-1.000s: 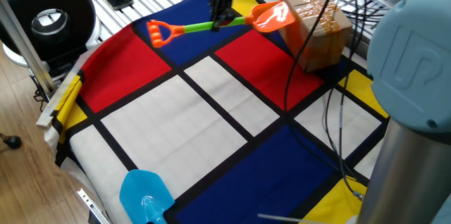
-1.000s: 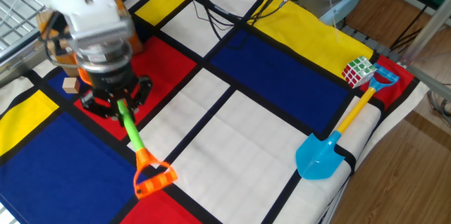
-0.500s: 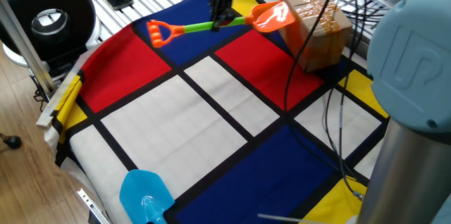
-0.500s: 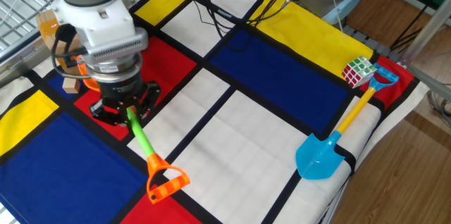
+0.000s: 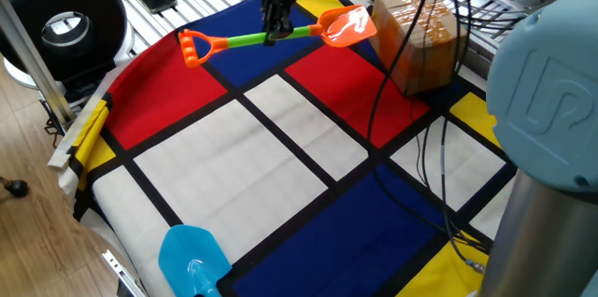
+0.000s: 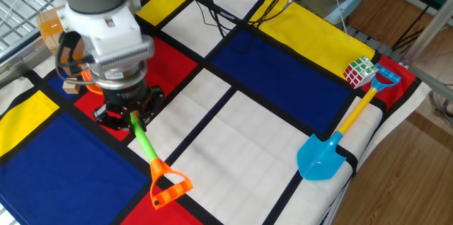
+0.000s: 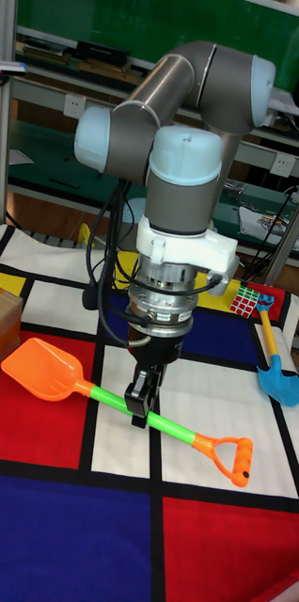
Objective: Use a shovel to scoop up an object
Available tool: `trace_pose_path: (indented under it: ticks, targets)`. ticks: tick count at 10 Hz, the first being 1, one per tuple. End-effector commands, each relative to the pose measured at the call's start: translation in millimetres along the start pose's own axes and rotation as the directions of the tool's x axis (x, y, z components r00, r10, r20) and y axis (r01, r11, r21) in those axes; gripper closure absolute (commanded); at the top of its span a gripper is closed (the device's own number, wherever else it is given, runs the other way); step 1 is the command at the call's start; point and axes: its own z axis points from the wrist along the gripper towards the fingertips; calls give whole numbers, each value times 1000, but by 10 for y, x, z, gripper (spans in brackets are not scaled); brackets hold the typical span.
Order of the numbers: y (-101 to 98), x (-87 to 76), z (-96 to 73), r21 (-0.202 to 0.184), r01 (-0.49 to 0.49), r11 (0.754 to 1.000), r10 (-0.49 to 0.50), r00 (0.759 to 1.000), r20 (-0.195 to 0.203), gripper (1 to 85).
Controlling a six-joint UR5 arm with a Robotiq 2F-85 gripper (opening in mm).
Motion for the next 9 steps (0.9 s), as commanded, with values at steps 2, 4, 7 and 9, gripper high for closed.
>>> trace_pose_path:
  ticks: [2, 4, 7, 9]
  targets:
    - [-57, 27, 16, 15, 19, 1000, -19, 1000, -16, 847]
    - [1, 31, 17, -7, 6, 1000, -6, 1000, -17, 847]
    - [-41, 56, 23, 6, 8, 1000, -8, 1000, -29, 847]
    - [-115, 79, 140, 2, 30, 1000, -30, 998, -46, 847]
